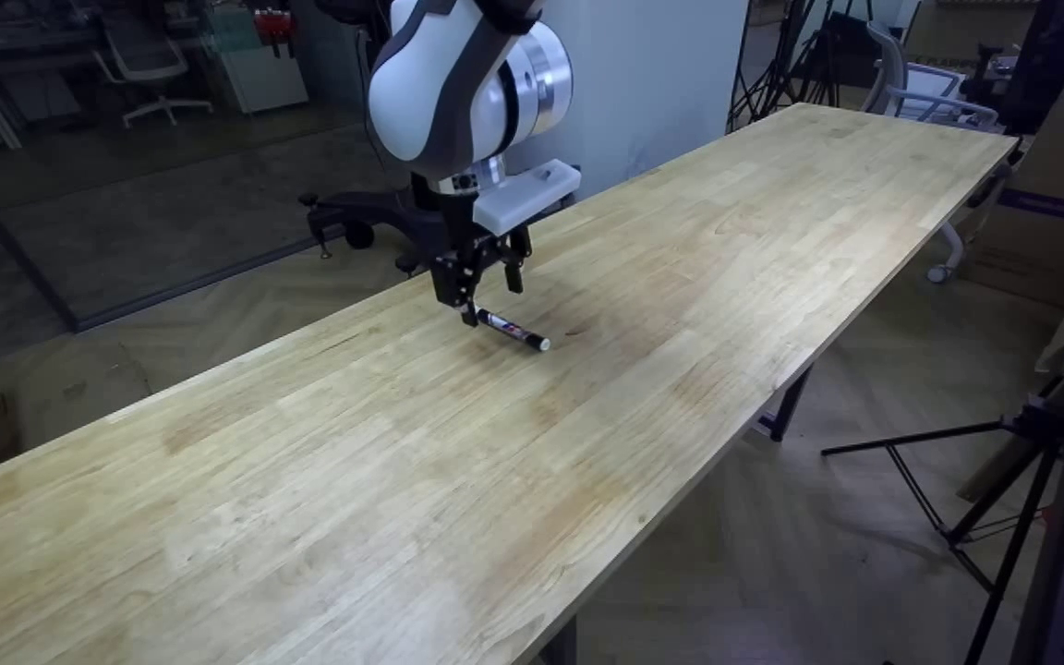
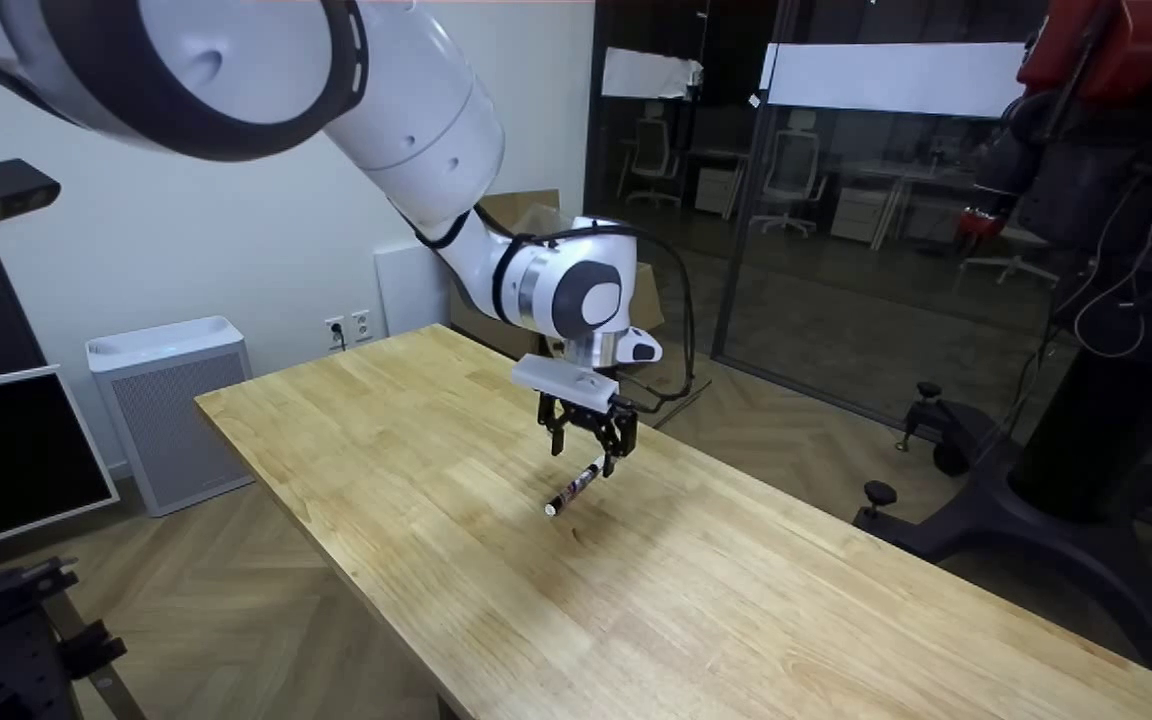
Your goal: Move the marker to the left
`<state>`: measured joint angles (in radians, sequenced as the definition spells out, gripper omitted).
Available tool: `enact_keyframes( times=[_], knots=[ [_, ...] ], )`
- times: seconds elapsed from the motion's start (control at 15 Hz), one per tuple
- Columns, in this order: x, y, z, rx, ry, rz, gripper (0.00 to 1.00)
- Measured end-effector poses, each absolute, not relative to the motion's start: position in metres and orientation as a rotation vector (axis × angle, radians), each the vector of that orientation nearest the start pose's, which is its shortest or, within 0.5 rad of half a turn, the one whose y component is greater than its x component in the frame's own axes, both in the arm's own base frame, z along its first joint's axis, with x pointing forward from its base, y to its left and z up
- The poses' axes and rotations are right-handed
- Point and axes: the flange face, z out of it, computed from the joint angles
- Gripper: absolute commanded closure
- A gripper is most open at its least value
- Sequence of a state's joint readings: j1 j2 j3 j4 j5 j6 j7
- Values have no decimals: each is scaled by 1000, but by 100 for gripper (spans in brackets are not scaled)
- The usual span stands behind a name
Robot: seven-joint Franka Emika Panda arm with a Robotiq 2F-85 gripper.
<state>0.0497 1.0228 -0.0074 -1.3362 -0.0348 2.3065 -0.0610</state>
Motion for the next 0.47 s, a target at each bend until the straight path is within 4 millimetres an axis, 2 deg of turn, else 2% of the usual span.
enact_keyframes(
  times=[0.27, 0.47],
  knots=[
    [727, 46, 127, -3198, -181, 50, 0],
    [724, 51, 142, -3185, -166, 104, 0]
  ],
)
